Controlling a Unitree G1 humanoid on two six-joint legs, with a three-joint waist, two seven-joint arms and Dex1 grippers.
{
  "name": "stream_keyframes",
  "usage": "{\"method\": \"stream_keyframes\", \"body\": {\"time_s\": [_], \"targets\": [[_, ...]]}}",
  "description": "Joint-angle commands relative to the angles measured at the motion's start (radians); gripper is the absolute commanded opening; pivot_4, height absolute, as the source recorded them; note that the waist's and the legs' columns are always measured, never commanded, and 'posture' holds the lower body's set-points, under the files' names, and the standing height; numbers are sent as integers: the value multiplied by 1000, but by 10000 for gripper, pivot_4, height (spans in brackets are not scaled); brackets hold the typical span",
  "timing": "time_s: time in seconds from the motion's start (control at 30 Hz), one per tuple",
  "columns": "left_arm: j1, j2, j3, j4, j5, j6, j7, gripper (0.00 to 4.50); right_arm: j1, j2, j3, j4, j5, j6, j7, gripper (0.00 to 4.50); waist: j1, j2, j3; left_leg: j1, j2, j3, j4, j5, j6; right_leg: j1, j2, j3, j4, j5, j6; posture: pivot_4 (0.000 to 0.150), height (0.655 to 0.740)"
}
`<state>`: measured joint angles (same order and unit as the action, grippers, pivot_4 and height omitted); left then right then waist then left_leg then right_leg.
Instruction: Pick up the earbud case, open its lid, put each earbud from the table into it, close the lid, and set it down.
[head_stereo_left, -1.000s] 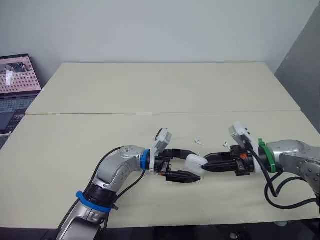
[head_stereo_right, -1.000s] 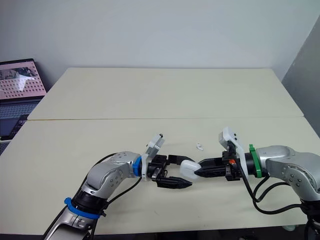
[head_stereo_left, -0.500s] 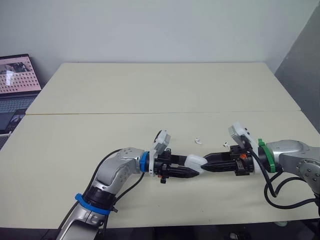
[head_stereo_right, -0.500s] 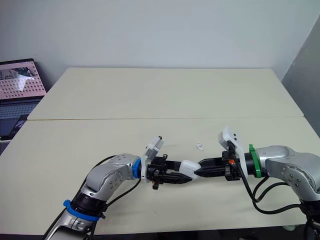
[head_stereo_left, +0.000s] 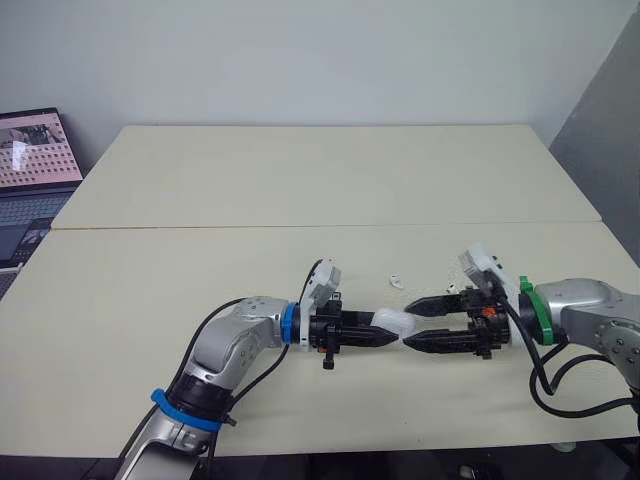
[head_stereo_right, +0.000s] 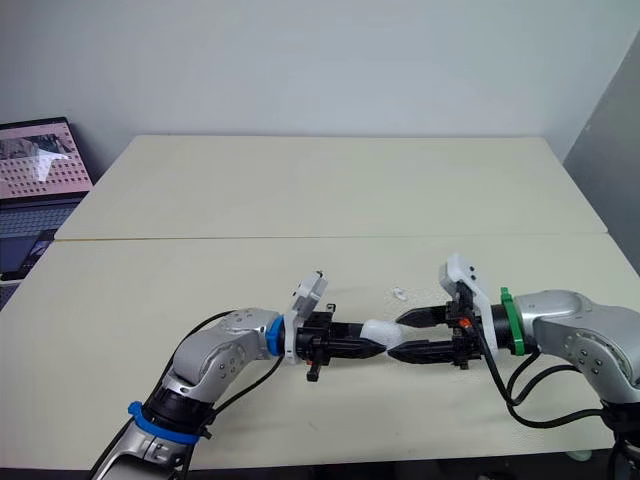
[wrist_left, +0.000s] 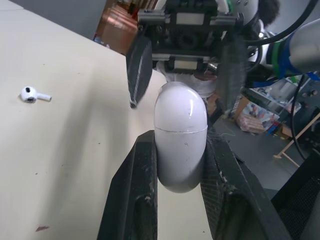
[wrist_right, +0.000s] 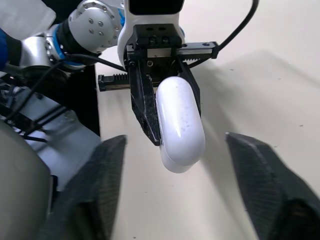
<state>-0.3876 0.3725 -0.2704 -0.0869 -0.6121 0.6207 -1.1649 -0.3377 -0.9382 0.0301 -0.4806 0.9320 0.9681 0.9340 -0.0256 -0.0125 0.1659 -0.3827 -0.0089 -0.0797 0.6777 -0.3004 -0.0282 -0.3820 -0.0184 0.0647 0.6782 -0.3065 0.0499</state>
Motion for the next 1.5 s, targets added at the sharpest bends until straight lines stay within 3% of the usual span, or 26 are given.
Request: {"method": "stream_keyframes", "body": {"time_s": [0.03,0.33,0.57,0.87,1.1,1.2,1.5], "targets": [[4,1,15,-39,-8,-7,0,7541,-28,-14,-16,-47,-39,-24,-8,39141,0,0,0,0,0,0,0,0,0,0,0,0,0,0,0,1500,7400],[2,-8,12,-35,-7,-16,-6,7541,-70,4,56,-48,-173,-35,-37,39141,0,0,0,-1,0,0,0,0,0,-1,0,0,0,0,0,1500,7400],[7,-2,11,-37,-7,-15,-12,7541,-91,40,32,-17,-193,-30,-72,39141,0,0,0,-1,0,0,0,0,0,-2,0,0,0,0,0,1500,7400],[7,4,21,-40,-45,44,-20,7541,-107,69,-21,8,-162,-2,-89,39141,-1,0,0,-1,0,0,0,0,0,-2,-1,0,0,0,0,1500,7400],[38,11,24,-38,13,-44,7,7541,-134,92,-145,19,-9,61,-103,39141,-1,0,0,-2,0,0,0,0,0,-2,-1,0,1,0,0,1500,7400],[71,19,11,-44,91,-121,55,7541,-136,85,-130,94,-113,29,-162,39141,0,0,0,-2,0,0,0,0,0,-2,-1,1,1,0,0,1500,7400],[129,13,96,-110,69,-114,166,7541,-84,53,38,259,-439,-54,-257,39141,-1,0,0,-3,0,1,0,0,0,-5,-1,2,1,0,0,1500,7400]]}}
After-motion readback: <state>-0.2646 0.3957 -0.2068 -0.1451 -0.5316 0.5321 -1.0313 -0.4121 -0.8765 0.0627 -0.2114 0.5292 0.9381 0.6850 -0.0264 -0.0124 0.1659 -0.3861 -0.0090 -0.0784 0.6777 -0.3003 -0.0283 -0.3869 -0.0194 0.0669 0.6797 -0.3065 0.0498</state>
